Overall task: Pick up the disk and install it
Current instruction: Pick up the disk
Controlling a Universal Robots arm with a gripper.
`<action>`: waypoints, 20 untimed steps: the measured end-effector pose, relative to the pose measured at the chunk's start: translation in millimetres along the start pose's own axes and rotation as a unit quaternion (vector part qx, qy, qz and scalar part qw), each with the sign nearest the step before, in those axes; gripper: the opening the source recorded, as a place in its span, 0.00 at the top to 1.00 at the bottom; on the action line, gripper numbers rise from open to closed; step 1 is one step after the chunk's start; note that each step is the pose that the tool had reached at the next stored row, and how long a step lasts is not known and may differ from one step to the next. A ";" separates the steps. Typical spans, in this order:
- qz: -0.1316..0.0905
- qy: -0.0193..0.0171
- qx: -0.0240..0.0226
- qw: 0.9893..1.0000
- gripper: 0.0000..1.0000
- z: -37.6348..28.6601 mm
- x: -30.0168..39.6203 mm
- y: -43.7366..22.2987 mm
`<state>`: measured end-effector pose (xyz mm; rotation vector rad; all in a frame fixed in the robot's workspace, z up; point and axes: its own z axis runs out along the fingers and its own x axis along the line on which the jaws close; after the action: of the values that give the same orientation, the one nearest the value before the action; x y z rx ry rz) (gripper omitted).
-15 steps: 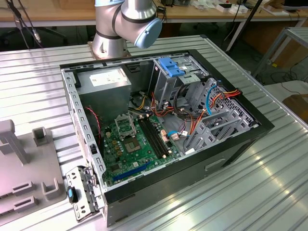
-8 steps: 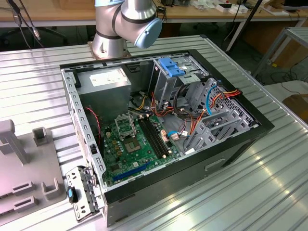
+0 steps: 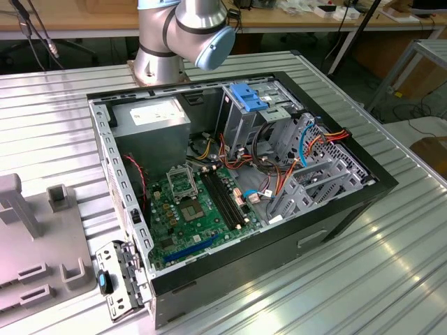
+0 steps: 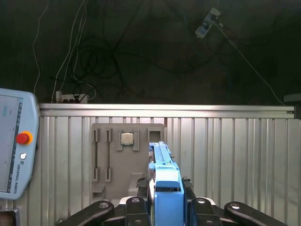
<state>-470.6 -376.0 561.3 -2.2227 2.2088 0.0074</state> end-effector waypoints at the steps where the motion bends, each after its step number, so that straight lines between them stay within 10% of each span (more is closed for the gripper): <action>1: 0.000 0.000 0.000 1.000 0.63 0.0 0.0 -0.1; 20: 0.000 0.000 0.000 1.000 0.63 0.1 0.1 -20.0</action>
<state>-450.6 -376.0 561.3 -2.2228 2.2087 0.0074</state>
